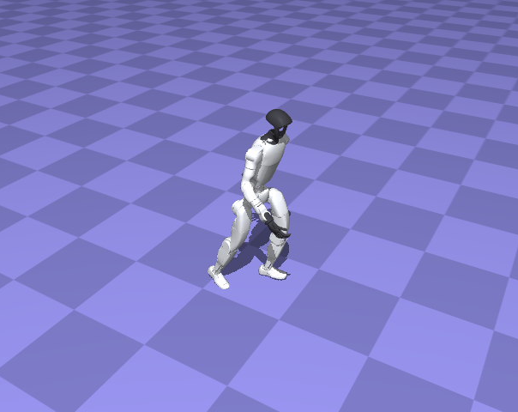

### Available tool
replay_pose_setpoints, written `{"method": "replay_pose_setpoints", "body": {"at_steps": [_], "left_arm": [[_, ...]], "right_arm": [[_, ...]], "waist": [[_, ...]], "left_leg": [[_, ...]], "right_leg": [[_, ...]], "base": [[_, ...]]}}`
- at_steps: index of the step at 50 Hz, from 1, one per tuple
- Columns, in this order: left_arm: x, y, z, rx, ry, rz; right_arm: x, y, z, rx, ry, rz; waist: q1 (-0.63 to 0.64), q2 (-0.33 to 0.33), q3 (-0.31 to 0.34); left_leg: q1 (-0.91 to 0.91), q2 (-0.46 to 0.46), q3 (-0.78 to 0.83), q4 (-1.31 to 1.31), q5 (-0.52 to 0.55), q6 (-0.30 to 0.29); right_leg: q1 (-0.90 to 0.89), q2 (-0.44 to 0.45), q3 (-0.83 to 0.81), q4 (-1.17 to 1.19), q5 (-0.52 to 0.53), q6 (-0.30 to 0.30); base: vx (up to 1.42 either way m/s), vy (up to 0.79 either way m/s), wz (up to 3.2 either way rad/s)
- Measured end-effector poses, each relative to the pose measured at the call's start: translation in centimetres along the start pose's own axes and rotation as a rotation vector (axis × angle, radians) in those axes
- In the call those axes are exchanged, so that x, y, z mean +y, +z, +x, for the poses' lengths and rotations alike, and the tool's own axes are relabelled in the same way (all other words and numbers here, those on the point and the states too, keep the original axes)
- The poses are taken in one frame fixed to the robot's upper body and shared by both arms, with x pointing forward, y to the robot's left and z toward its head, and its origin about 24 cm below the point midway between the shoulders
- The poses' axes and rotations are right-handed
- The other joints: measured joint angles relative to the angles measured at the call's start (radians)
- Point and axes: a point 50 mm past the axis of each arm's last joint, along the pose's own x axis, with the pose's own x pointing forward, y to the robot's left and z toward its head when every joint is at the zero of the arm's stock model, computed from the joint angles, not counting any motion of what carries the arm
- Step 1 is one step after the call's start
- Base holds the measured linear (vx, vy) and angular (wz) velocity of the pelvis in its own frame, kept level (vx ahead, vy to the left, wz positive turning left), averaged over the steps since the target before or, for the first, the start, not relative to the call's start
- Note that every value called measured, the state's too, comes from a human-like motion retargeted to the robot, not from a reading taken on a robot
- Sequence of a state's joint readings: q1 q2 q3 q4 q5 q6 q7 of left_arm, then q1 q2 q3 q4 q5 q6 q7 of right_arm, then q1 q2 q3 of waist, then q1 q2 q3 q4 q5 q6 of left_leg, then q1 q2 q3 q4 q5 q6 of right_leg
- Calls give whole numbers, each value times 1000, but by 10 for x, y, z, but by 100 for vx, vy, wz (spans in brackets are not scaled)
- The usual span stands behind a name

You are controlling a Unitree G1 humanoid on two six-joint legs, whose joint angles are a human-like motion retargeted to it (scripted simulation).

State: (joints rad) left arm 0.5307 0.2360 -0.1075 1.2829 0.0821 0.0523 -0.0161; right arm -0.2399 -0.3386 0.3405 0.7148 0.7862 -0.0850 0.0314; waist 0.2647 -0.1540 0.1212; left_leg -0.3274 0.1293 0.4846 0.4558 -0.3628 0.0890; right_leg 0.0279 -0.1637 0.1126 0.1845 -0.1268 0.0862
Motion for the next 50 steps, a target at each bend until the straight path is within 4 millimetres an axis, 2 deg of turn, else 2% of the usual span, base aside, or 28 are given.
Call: {"method": "replay_pose_setpoints", "body": {"at_steps": [2,3,5,7,8,10,11,13,15,17,20,22,25,27,28,30,31,32,34,35,37,40,42,45,46,47,48,50], "left_arm": [[-10,-29,-3,117,-113,-256],[-11,-34,-4,137,-170,-312],[-4,-29,-5,115,-277,-308],[13,0,-3,26,-260,-207],[24,19,-2,-23,-192,-151],[46,72,-3,-122,59,-68],[59,105,-9,-179,213,-53],[82,169,-31,-316,446,-55],[100,233,-66,-524,550,-138],[113,291,-115,-827,523,-242],[130,344,-206,-1301,499,-240],[141,359,-276,-1584,626,-183],[149,356,-366,-1946,797,-231],[152,348,-398,-2107,728,-376],[155,347,-402,-2130,655,-444],[158,351,-382,-2036,547,-492],[159,352,-360,-1959,520,-536],[159,351,-334,-1863,514,-564],[156,341,-267,-1595,563,-535],[151,331,-232,-1457,576,-507],[132,301,-164,-1198,502,-436],[99,234,-82,-846,356,-293],[85,184,-50,-663,292,-159],[69,121,-23,-445,118,-34],[62,105,-19,-386,11,1],[57,91,-16,-332,-76,8],[54,81,-14,-289,-123,-32],[50,68,-12,-229,-196,-35]], "right_arm": [[6,-5,-1,80,149,31],[4,-11,-4,129,205,58],[-11,-27,-16,219,241,129],[-35,-49,-33,264,97,112],[-47,-61,-42,282,-26,53],[-65,-85,-59,331,-320,-175],[-69,-99,-68,391,-425,-318],[-75,-127,-92,506,-543,-553],[-77,-156,-120,640,-517,-635],[-80,-175,-143,773,-329,-575],[-92,-183,-174,945,-11,-406],[-106,-175,-186,1010,83,-371],[-125,-169,-203,1062,68,-421],[-129,-172,-211,1071,17,-460],[-129,-175,-212,1082,-5,-469],[-128,-179,-209,1119,-34,-487],[-130,-174,-198,1102,-67,-541],[-132,-167,-185,1065,-112,-604],[-132,-141,-147,861,-263,-747],[-128,-124,-128,710,-360,-793],[-108,-98,-99,435,-456,-774],[-72,-82,-74,239,-405,-833],[-54,-85,-65,227,-302,-947],[-43,-95,-63,301,-188,-948],[-50,-102,-68,410,-65,-1006],[-56,-107,-75,473,-37,-988],[-59,-111,-82,438,-192,-832],[-75,-118,-99,453,-341,-740]], "waist": [[49,18,29],[66,37,57],[90,91,147],[94,126,224],[89,129,248],[61,97,258],[31,69,238],[-48,49,201],[-144,64,153],[-270,101,101],[-466,161,52],[-573,166,51],[-644,127,76],[-613,106,110],[-579,112,121],[-505,117,138],[-488,119,146],[-473,120,148],[-457,111,128],[-450,105,115],[-404,72,84],[-275,-18,28],[-185,-82,-4],[-64,-115,-10],[-35,-103,5],[-12,-88,23],[-5,-66,48],[-16,-16,112]], "left_leg": [[58,16,39,-234,-10,-46],[83,26,30,-294,2,-71],[134,41,-59,-259,40,-102],[151,43,-143,-54,-54,-80],[148,35,-166,45,-126,-59],[116,-12,-197,175,-233,-12],[95,-47,-213,186,-252,14],[114,-93,-251,146,-261,22],[174,-107,-288,53,-234,4],[235,-100,-325,-47,-176,-25],[333,-94,-389,-161,-76,-56],[403,-126,-444,-196,-18,-59],[501,-186,-508,-143,33,-46],[487,-203,-519,48,50,-31],[446,-196,-512,181,64,-28],[366,-173,-487,428,108,-48],[315,-153,-467,549,100,-37],[260,-131,-447,661,85,-16],[126,-91,-415,821,26,62],[55,-80,-411,873,0,101],[-57,-93,-402,851,-31,141],[-130,-118,-350,606,-17,117],[-124,-126,-333,332,2,92],[-45,-88,-327,-131,86,15],[-14,-67,-342,-234,104,-23],[14,-45,-353,-313,119,-61],[38,-21,-358,-347,127,-100],[75,20,-361,-296,137,-137]], "right_leg": [[112,-1,-8,-41,56,0],[180,4,-20,-50,73,-9],[321,19,-53,-8,93,-46],[346,19,-110,210,87,-51],[308,5,-142,374,75,-41],[150,-50,-185,711,5,-46],[45,-74,-188,836,-56,-59],[-100,-68,-194,961,-174,-110],[-207,-18,-204,953,-252,-148],[-280,45,-232,815,-281,-151],[-309,118,-271,430,-243,-105],[-283,107,-338,130,-173,-44],[-257,67,-523,-120,-60,44],[-244,69,-567,-85,-70,5],[-255,84,-542,-12,-126,-43],[-291,115,-458,181,-258,-122],[-302,124,-430,261,-305,-131],[-311,132,-404,328,-345,-133],[-309,144,-358,380,-387,-107],[-297,150,-334,377,-393,-91],[-250,156,-259,317,-353,-59],[-174,144,-92,208,-235,2],[-133,126,4,153,-146,77],[-7,118,119,33,-65,92],[55,118,132,7,-66,85],[117,119,135,-10,-75,76],[182,120,121,-10,-97,61],[297,127,69,40,-162,-3]], "base": [[108,53,-34],[108,52,22],[106,49,74],[102,44,118],[97,38,123],[93,31,123],[90,23,132],[91,16,142],[95,8,141],[99,-1,143],[104,-13,123],[105,-24,95],[104,-29,19],[98,-30,-101],[95,-27,-170],[93,-21,-199],[92,-14,-182],[92,-10,-161],[93,-9,-142],[91,-11,-141],[88,-12,-178],[92,-8,-269],[93,2,-294],[95,19,-266],[96,30,-204],[93,35,-141],[89,37,-87],[82,37,-26]]}}
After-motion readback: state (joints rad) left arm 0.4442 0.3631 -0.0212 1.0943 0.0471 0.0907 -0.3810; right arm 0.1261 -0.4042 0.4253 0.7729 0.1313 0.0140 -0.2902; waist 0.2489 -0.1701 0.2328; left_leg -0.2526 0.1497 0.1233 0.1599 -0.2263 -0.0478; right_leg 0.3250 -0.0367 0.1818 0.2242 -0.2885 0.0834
